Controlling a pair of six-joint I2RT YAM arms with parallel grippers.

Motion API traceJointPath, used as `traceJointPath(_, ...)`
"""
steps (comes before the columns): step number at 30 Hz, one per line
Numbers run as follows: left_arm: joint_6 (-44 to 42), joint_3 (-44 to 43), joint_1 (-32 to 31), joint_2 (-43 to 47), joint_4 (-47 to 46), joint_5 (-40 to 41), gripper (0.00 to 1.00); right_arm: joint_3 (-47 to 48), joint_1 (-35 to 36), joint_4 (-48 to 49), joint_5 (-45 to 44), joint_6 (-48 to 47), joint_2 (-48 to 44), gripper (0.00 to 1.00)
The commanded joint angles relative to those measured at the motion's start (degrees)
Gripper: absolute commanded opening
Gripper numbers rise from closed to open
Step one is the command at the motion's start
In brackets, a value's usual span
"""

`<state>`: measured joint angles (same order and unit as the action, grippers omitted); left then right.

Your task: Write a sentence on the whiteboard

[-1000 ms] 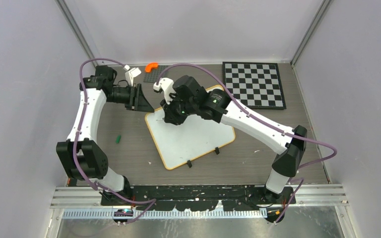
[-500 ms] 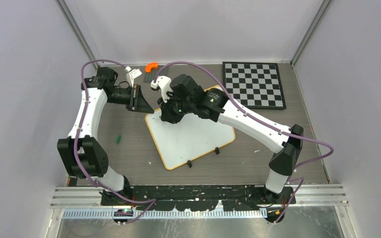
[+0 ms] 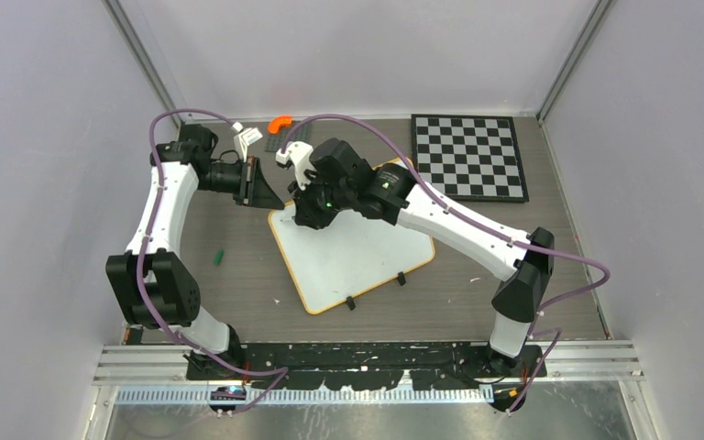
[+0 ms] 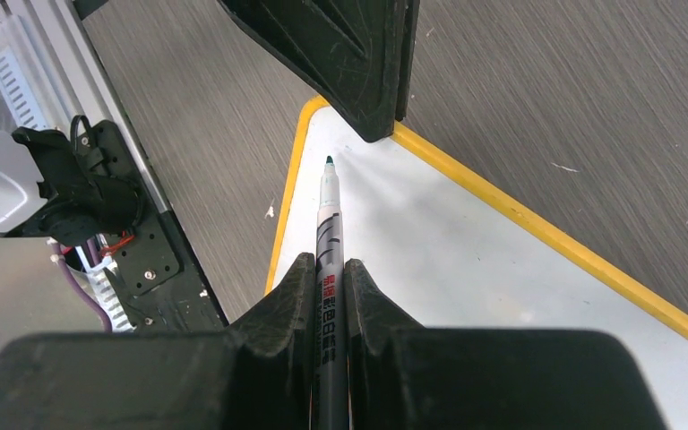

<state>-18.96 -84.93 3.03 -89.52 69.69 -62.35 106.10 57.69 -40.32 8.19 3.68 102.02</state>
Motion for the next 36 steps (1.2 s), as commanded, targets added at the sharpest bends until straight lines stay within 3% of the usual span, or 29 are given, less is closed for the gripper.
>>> traceJointPath(1, -1.50, 0.22, -0.13, 0.01, 1.48, -0.06, 0.00, 3.23, 0.35, 2.79, 0.04, 0.83, -0.28, 0.00)
traceJointPath(18, -1.60, -0.09, -0.13, 0.13, 2.06, -0.50, 0.00, 2.69, 0.37, 2.67, -3.68, -1.49, 0.77, 0.00)
traceJointPath(36, -1.70, -0.28, -0.13, -0.41, 2.26, 0.03, 0.00, -6.13, -0.06, 3.05, -5.86, -2.98, -4.11, 0.00)
